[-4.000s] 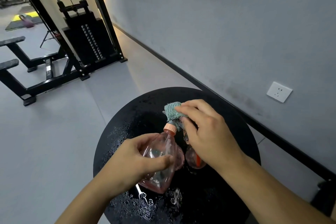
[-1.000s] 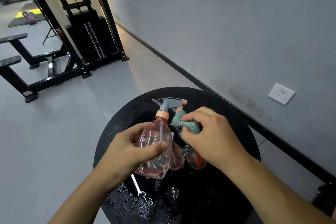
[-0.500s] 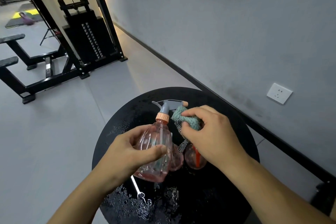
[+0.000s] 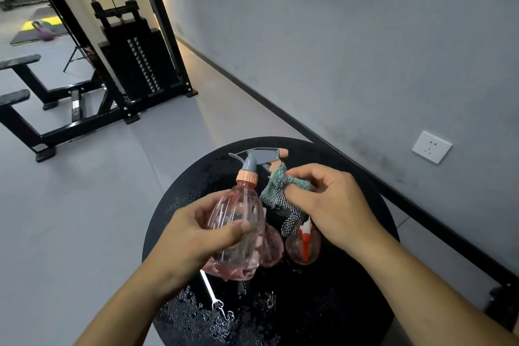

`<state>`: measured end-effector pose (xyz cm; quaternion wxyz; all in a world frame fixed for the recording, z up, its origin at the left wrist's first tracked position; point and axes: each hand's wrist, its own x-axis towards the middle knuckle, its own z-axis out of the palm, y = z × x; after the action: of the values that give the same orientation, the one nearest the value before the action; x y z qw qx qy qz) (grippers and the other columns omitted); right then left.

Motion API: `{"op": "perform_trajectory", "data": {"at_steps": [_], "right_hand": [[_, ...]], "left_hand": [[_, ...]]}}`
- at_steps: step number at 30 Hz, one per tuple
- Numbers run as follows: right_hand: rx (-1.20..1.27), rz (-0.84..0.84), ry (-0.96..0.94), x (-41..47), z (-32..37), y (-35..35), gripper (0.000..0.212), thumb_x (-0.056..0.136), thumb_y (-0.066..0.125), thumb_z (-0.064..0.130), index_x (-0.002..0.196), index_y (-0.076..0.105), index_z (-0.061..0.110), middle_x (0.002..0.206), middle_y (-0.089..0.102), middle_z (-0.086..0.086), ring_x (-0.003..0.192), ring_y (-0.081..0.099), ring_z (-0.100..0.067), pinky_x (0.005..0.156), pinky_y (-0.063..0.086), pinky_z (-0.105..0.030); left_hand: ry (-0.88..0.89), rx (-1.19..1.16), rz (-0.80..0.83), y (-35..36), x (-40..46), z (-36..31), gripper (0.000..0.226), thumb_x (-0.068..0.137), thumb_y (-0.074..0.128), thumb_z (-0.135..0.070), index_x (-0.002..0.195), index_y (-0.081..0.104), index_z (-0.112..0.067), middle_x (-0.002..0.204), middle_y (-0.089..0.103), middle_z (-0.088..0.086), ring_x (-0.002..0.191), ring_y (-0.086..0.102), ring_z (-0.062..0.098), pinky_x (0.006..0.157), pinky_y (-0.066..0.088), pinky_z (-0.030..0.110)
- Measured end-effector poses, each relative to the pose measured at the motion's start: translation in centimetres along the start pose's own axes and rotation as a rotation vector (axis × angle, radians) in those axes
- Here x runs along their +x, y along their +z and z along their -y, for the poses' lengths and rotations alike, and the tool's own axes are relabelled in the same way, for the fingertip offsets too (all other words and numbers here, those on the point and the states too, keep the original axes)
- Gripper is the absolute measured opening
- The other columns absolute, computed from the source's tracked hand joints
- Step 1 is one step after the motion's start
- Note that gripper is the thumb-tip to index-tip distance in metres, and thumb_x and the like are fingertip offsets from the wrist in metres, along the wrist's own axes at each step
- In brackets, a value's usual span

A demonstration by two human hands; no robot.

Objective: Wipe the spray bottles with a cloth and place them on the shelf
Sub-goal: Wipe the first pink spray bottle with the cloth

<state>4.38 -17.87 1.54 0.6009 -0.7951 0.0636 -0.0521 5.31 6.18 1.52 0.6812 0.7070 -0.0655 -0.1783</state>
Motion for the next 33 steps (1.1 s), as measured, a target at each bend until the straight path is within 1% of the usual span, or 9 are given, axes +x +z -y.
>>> {"op": "perform_trajectory", "data": {"at_steps": [4, 8, 11, 13, 18, 22, 25, 28, 33], "right_hand": [[-0.005, 0.028, -0.003, -0.1, 0.0, 0.0, 0.014, 0.081, 0.08, 0.027, 0.093, 0.079, 0.033, 0.086, 0.077, 0.011, 0.078, 0.071, -0.009, 0.076, 0.059, -0.035], [0.028, -0.022, -0.014, 0.0, 0.3, -0.2, 0.015, 0.083, 0.079, 0.025, 0.095, 0.079, 0.034, 0.088, 0.077, 0.008, 0.084, 0.073, -0.02, 0.081, 0.061, -0.047], [0.036, -0.11, -0.037, 0.0, 0.3, -0.7, 0.016, 0.084, 0.078, 0.024, 0.097, 0.078, 0.033, 0.091, 0.077, 0.013, 0.086, 0.073, -0.008, 0.08, 0.061, -0.035], [0.053, -0.167, -0.043, 0.0, 0.5, -1.0, 0.016, 0.083, 0.078, 0.022, 0.094, 0.079, 0.032, 0.088, 0.077, 0.013, 0.082, 0.072, -0.009, 0.075, 0.059, -0.028], [0.101, -0.212, -0.081, -0.5, 1.3, -1.2, 0.016, 0.084, 0.078, 0.021, 0.095, 0.079, 0.033, 0.088, 0.077, 0.013, 0.083, 0.073, -0.012, 0.073, 0.06, -0.029], [0.132, -0.232, -0.119, -0.9, 1.7, -0.9, 0.018, 0.086, 0.078, 0.019, 0.099, 0.079, 0.032, 0.088, 0.078, 0.011, 0.083, 0.074, -0.016, 0.071, 0.062, -0.028], [0.116, -0.224, -0.171, -1.1, 1.9, -0.7, 0.021, 0.089, 0.076, 0.017, 0.105, 0.079, 0.03, 0.098, 0.077, 0.011, 0.087, 0.074, -0.003, 0.07, 0.057, -0.014], [0.028, -0.192, -0.245, -1.2, 2.0, -0.5, 0.023, 0.09, 0.074, 0.015, 0.109, 0.078, 0.028, 0.107, 0.073, 0.014, 0.096, 0.071, -0.001, 0.077, 0.056, -0.013], [-0.184, -0.15, -0.4, -1.8, 2.3, 0.5, 0.022, 0.088, 0.072, 0.008, 0.105, 0.079, 0.02, 0.106, 0.065, 0.015, 0.099, 0.066, -0.001, 0.078, 0.047, -0.005]], "left_hand": [[0.037, 0.024, -0.027, -0.1, 0.1, 0.3, 0.062, 0.059, 0.094, -0.035, 0.117, 0.075, -0.03, 0.111, 0.079, 0.015, 0.096, 0.079, 0.038, 0.085, 0.064, 0.048], [0.097, 0.123, -0.076, 0.1, 0.1, 0.5, 0.062, 0.057, 0.095, -0.04, 0.114, 0.071, -0.042, 0.112, 0.079, 0.005, 0.097, 0.079, 0.029, 0.083, 0.065, 0.043], [0.196, 0.199, -0.194, -0.1, 0.2, 0.7, 0.07, 0.059, 0.104, -0.031, 0.117, 0.067, -0.044, 0.114, 0.078, -0.004, 0.099, 0.079, 0.021, 0.078, 0.064, 0.03], [0.27, 0.352, -0.247, -0.5, 0.1, 0.9, 0.075, 0.062, 0.102, -0.03, 0.122, 0.062, -0.048, 0.115, 0.076, -0.014, 0.099, 0.078, 0.013, 0.079, 0.063, 0.027], [0.4, 0.652, -0.29, -1.6, -0.2, 1.8, 0.085, 0.065, 0.098, -0.023, 0.131, 0.055, -0.055, 0.126, 0.067, -0.02, 0.095, 0.075, 0.011, 0.08, 0.065, 0.039], [0.505, 0.803, -0.267, -2.0, -0.5, 1.9, 0.081, 0.065, 0.088, -0.035, 0.136, 0.053, -0.05, 0.128, 0.059, -0.029, 0.111, 0.067, 0.012, 0.087, 0.061, 0.044], [0.565, 0.88, -0.226, -2.0, -0.6, 2.0, 0.079, 0.068, 0.085, -0.039, 0.139, 0.053, -0.044, 0.132, 0.057, -0.025, 0.12, 0.062, 0.012, 0.093, 0.059, 0.044], [0.591, 0.928, -0.213, -2.1, -0.5, 2.2, 0.08, 0.068, 0.087, -0.038, 0.141, 0.055, -0.041, 0.135, 0.058, -0.019, 0.124, 0.06, 0.014, 0.098, 0.056, 0.042], [0.607, 1.048, -0.189, -2.4, -0.5, 2.1, 0.08, 0.067, 0.086, -0.04, 0.141, 0.057, -0.035, 0.134, 0.056, -0.018, 0.119, 0.057, 0.014, 0.097, 0.05, 0.031]]}}
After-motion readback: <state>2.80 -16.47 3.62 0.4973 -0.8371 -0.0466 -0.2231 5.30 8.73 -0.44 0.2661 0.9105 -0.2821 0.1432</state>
